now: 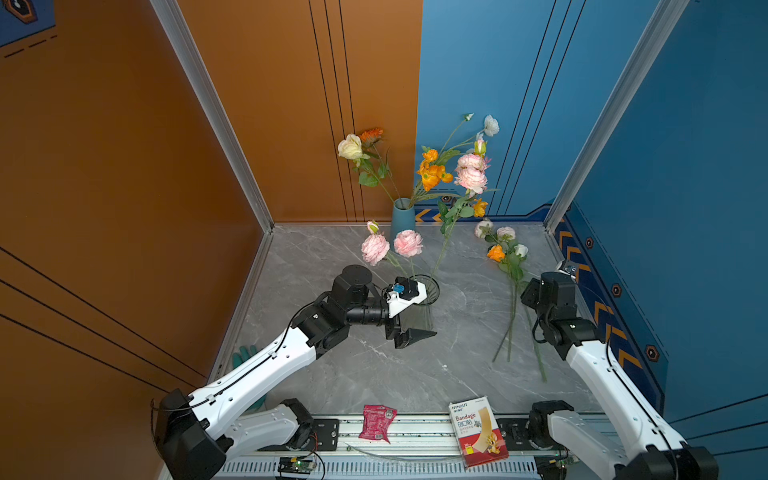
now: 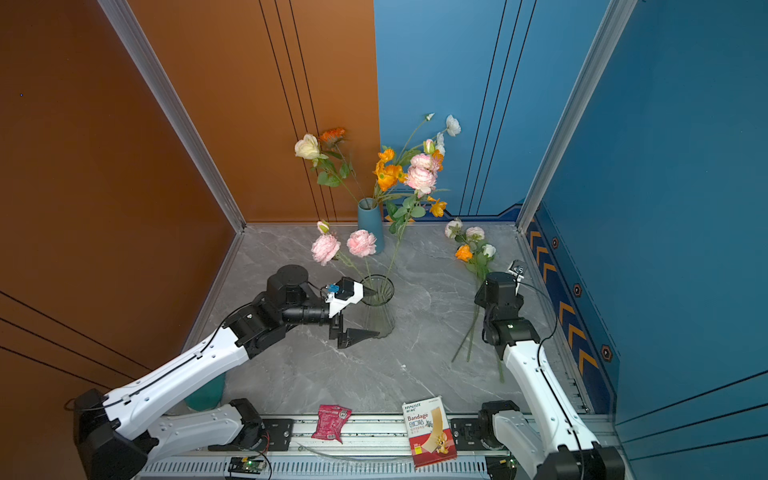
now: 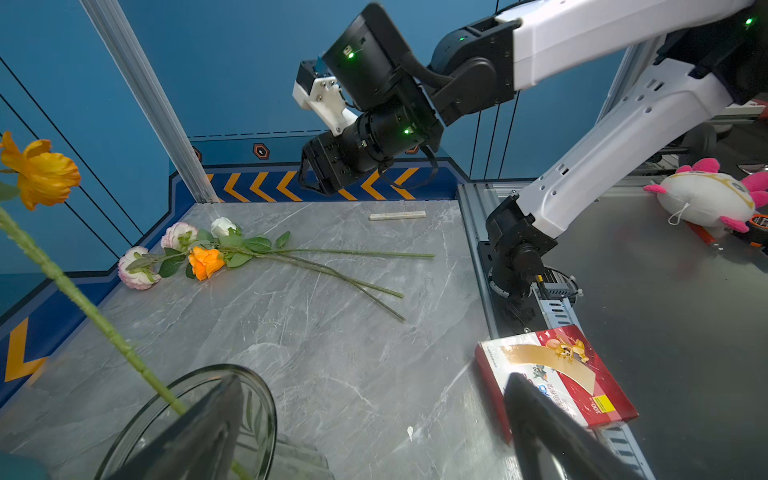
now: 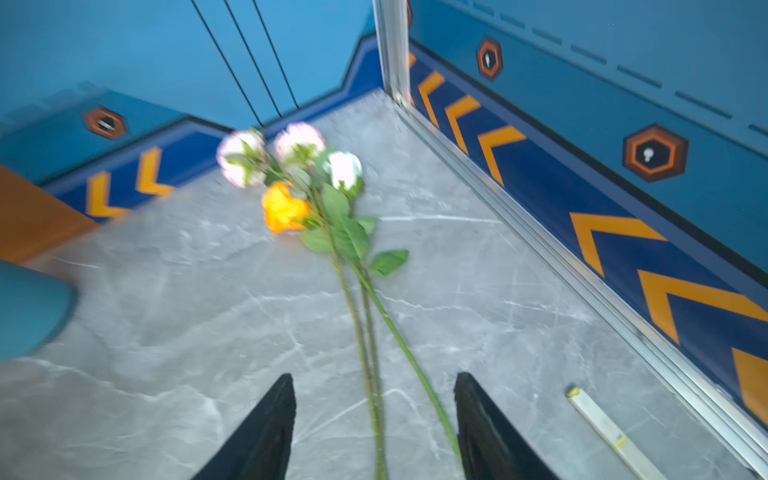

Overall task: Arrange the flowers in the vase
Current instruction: 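Move the right gripper back to the rose pile and grasp a stem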

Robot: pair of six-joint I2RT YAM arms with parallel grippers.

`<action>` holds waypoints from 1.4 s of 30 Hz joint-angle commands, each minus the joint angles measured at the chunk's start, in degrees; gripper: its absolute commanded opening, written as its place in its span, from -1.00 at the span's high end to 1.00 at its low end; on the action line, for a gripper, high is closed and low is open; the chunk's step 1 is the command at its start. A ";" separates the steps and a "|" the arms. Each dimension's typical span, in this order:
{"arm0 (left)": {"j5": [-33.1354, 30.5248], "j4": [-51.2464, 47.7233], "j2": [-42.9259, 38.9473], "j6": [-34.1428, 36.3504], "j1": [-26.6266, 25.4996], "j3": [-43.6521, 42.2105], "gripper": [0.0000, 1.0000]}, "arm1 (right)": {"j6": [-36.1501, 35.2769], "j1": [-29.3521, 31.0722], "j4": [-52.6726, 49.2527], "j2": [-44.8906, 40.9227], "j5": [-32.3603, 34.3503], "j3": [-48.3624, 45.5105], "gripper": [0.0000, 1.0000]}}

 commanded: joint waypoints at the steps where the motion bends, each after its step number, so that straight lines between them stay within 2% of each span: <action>1: -1.28 -0.60 0.07 0.15 -0.63 -0.07 -0.96 | -1.08 -3.27 -5.39 9.20 -16.74 3.40 -0.06; 6: -2.00 -1.62 0.51 1.05 -0.89 0.07 -0.96 | -4.21 -3.32 -1.29 21.40 -16.39 7.62 0.26; 10: -2.26 -2.27 0.59 1.35 -0.98 0.39 -0.96 | -5.42 -3.19 0.73 28.71 -14.86 11.23 0.39; 12: -2.43 -2.45 0.61 1.54 -0.99 0.37 -0.96 | -5.65 -3.13 0.94 32.03 -12.75 13.25 0.39; 24: -3.01 -3.82 0.73 2.43 -1.45 0.74 -0.96 | -7.14 -3.93 -0.06 45.44 -11.49 24.58 0.44; 31: -3.23 -4.20 0.95 2.69 -1.60 0.87 -0.96 | -7.94 -4.46 -3.52 50.22 -11.44 29.40 0.43; 42: -3.15 -4.54 1.16 2.69 -1.60 1.08 -0.96 | -9.87 -4.44 -7.10 53.39 -13.71 31.31 0.48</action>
